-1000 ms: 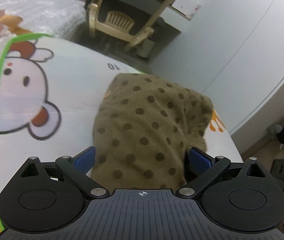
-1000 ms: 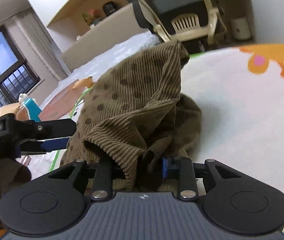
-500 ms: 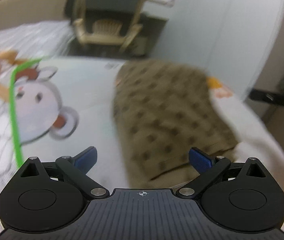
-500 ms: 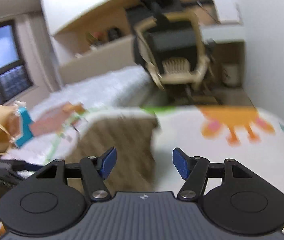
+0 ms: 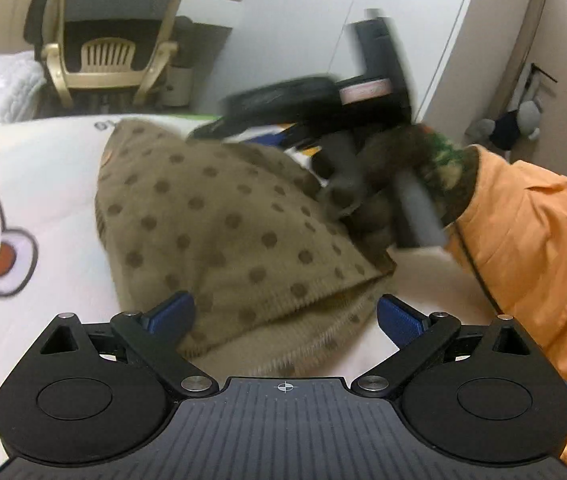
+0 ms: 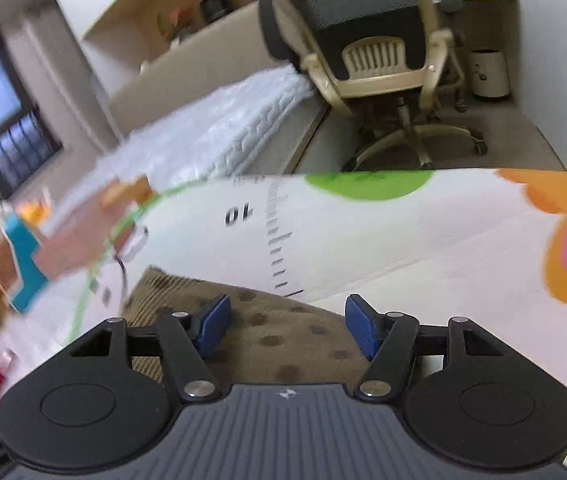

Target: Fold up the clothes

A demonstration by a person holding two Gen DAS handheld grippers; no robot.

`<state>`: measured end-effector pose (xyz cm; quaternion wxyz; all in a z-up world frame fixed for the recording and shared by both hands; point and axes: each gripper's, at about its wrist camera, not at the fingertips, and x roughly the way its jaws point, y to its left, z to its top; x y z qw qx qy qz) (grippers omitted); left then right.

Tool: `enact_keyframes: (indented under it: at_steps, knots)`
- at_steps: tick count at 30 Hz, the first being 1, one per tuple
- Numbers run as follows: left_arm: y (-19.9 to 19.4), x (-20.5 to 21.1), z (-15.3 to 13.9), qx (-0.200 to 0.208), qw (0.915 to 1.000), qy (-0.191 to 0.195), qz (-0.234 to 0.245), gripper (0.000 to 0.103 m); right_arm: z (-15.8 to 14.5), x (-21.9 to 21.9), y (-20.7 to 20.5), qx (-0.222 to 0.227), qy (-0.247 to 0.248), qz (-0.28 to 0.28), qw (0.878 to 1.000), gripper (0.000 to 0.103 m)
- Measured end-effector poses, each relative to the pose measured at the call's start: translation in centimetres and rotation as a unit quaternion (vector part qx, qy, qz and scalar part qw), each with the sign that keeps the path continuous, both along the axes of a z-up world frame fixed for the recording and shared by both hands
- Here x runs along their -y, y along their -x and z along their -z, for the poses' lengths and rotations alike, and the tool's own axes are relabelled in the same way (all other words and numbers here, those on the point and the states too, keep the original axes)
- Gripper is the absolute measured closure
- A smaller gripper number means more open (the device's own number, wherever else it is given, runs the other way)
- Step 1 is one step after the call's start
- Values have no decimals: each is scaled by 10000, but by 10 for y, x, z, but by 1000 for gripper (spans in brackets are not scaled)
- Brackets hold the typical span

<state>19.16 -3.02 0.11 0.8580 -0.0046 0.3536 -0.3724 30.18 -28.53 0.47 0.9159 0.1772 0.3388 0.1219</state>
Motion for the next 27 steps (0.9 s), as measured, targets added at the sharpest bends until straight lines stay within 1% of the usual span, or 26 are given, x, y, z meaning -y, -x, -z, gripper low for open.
enact_keyframes:
  at_steps: [2,3,4,5,7,9,12,14,15,16,17,18,20,21,23,25,26,27]
  knots:
    - [3,-9,-5,8,9998,165,54,2,-14,12,25,329,258,-78,9991,41]
    - [4,-14,-8,27,9996,275,89,2,-13,10,35,364,714,-128,9967,40]
    - [4,-17,-11,54,9992,379,120,2,-10,6,44,364,1242,-179,9914,40]
    - [2,-18,-14,108,9989,445,119,2,-8,3,53,363,1766,-229,9833,39]
    - [-2,-15,-15,176,9991,374,-63,2,12,-1,65,58,2580,-173,9660,39]
    - [-4,-18,-18,232,9989,279,-281,2,18,5,83,25,2915,21,9566,40]
    - [1,-25,-17,321,9986,53,-424,2,2,14,118,346,2651,155,9635,39]
    - [4,-30,-11,323,9980,-167,-516,2,-12,14,145,594,2315,6,9710,39]
    - [6,-30,-8,371,9969,-295,-621,2,-17,9,157,724,2253,-131,9715,39]
    - [8,-30,-6,419,9956,-423,-725,2,-19,0,166,879,2280,-290,9693,39]
    - [9,-31,-3,463,9941,-534,-822,2,-20,-10,177,1018,2409,-435,9642,40]
    - [9,-31,-3,456,9935,-542,-887,2,-19,-20,188,1151,2557,-574,9582,40]
    - [5,-39,-1,155,9949,-179,-983,2,-15,-43,201,1271,2797,-869,9476,40]
    - [2,-44,0,-99,9943,125,-1050,2,-9,-51,203,1238,2865,-1018,9446,43]
    - [-3,-56,4,-582,9879,699,-1253,3,2,-66,208,1173,3014,-1229,9383,45]
    - [-5,-65,6,-783,9813,964,-1471,8,11,-76,212,1155,3148,-1274,9335,46]
    - [-5,-68,7,-820,9788,1017,-1575,25,12,-77,212,1141,3107,-1270,9351,46]
    - [-3,-70,8,-846,9774,1038,-1638,36,12,-77,213,1149,3074,-1260,9362,46]
